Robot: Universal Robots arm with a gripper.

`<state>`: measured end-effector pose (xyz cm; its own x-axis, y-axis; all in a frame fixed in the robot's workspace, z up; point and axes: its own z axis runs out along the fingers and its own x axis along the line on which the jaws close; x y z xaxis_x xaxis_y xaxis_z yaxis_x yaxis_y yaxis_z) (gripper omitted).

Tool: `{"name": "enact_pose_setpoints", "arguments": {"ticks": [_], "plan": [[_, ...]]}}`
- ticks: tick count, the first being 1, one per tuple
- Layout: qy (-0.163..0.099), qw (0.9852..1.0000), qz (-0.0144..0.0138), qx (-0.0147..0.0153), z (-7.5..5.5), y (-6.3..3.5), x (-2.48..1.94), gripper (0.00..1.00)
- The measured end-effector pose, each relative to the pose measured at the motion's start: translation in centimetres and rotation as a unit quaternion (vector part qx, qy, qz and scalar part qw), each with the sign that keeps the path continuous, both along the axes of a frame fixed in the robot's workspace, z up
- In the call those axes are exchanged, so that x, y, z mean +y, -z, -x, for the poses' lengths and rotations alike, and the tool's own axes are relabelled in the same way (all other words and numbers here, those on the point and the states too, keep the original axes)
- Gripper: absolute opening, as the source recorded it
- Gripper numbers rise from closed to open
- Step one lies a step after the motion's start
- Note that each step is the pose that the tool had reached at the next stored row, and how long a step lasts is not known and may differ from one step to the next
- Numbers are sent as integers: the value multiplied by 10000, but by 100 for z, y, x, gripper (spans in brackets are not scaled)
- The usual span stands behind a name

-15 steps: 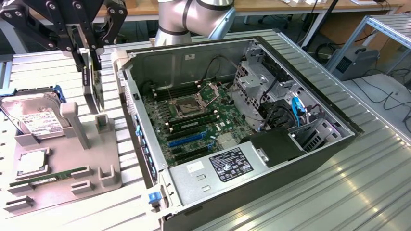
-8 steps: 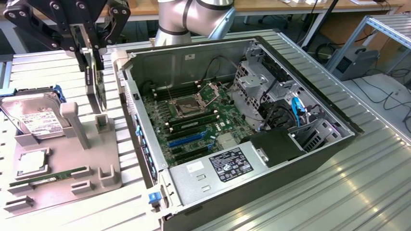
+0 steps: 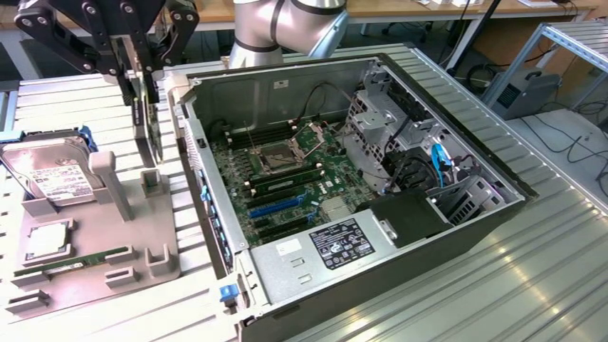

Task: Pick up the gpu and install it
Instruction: 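Pick up the gpu and move the gpu toward the slot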

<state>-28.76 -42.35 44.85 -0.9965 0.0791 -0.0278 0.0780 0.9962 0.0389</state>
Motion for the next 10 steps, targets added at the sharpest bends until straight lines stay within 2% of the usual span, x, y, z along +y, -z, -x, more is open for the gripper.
{"name": "enact_pose_setpoints", "arguments": {"ticks": [10], "plan": [[0,10000,0,0,-54,8,-1,27]]}}
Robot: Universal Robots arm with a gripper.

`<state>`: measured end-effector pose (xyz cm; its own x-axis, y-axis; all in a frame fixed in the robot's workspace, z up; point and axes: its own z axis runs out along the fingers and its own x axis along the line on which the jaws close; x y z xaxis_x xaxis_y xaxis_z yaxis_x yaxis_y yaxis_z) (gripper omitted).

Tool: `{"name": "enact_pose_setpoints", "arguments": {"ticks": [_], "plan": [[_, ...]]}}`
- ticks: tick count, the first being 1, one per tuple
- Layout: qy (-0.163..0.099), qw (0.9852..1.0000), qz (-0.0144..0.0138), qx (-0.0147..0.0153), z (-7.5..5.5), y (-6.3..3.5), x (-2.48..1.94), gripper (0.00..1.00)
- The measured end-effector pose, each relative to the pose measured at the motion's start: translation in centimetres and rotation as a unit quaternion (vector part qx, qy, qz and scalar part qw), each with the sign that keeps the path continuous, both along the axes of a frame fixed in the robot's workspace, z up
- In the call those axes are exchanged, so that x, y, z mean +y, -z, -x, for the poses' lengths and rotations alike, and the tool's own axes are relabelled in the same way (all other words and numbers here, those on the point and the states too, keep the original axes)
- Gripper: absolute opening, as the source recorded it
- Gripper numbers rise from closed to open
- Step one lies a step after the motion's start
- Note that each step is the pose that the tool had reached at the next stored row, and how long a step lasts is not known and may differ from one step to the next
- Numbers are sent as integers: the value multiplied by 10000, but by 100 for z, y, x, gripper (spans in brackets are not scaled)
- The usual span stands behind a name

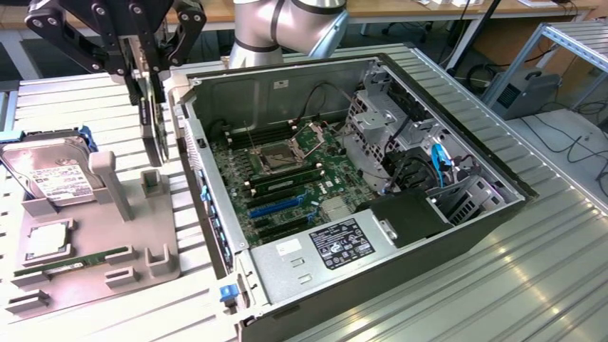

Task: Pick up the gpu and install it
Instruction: 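Pick up the gpu and move the gpu toward the slot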

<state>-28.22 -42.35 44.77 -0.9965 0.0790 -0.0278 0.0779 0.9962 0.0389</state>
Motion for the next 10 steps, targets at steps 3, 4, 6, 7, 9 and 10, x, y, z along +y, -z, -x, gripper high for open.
{"name": "enact_pose_setpoints", "arguments": {"ticks": [3,4,6,7,9,10], "plan": [[0,10000,0,0,-11,3,0,27],[0,10000,0,0,-14,4,0,27],[0,10000,0,0,-21,7,0,27],[0,10000,0,0,-23,8,0,27],[0,10000,0,0,-27,10,0,27],[0,10000,0,0,-29,11,0,27]]}}
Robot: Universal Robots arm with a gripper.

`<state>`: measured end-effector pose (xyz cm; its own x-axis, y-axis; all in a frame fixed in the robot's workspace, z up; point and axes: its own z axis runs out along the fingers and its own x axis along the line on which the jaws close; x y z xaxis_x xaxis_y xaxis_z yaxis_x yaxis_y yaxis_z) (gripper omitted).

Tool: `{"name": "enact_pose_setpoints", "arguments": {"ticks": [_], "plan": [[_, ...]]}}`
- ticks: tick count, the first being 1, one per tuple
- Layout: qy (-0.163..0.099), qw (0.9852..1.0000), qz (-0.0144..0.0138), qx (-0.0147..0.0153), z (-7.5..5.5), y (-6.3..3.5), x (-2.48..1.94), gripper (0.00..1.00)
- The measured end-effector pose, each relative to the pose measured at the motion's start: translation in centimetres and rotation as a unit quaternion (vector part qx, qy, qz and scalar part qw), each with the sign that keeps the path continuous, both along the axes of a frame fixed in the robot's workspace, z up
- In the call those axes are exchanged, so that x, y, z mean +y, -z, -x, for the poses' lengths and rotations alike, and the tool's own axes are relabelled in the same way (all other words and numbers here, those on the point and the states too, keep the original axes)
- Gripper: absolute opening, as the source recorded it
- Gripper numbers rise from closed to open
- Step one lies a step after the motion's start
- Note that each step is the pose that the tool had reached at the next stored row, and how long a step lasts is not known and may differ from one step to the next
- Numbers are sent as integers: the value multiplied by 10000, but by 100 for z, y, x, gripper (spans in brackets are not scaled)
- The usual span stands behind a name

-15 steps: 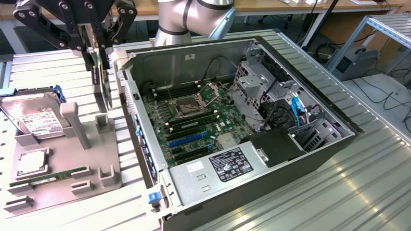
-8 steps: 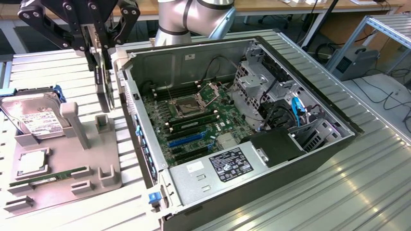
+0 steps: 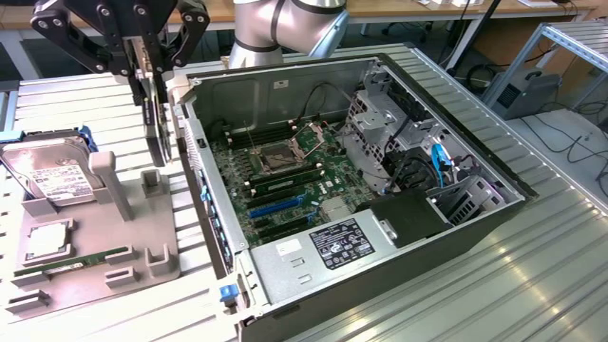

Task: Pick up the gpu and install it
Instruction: 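Pick up the gpu and move the gpu toward the slot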

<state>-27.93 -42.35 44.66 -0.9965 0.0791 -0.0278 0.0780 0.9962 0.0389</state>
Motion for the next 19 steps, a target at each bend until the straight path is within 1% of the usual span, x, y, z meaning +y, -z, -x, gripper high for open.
{"name": "enact_pose_setpoints", "arguments": {"ticks": [19], "plan": [[0,10000,0,0,-46,23,0,27]]}}
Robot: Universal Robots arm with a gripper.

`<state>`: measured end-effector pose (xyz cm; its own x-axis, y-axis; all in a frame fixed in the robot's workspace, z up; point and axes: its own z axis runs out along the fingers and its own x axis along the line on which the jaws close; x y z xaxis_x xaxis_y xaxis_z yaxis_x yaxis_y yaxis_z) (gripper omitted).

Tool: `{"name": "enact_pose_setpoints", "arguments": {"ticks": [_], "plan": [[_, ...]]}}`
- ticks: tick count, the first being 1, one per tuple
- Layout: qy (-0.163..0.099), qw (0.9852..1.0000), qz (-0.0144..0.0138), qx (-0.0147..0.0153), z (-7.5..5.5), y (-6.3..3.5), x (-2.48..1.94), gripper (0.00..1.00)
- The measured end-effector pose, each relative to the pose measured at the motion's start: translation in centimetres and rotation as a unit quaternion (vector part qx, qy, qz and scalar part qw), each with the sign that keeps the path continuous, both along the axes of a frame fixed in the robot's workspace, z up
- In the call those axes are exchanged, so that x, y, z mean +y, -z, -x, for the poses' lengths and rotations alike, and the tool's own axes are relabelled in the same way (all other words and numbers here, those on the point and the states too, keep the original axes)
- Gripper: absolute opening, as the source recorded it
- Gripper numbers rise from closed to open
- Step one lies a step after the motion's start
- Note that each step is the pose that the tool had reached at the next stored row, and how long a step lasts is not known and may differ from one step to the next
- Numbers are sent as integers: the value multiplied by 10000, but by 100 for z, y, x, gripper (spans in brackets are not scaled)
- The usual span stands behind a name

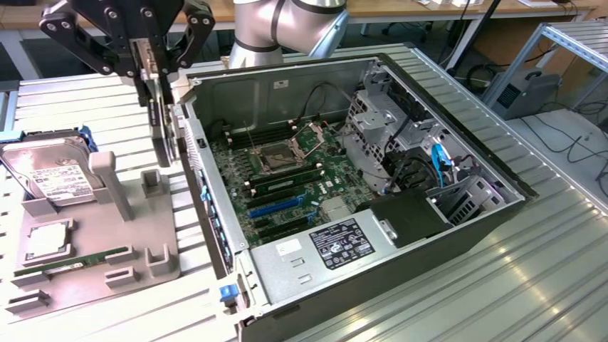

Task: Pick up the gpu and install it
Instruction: 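Pick up the gpu and move the gpu toward the slot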

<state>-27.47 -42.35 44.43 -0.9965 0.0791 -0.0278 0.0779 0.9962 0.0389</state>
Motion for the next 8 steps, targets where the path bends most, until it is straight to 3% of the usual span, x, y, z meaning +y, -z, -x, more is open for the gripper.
{"name": "enact_pose_setpoints", "arguments": {"ticks": [8], "plan": [[0,10000,0,0,-31,15,0,27]]}}
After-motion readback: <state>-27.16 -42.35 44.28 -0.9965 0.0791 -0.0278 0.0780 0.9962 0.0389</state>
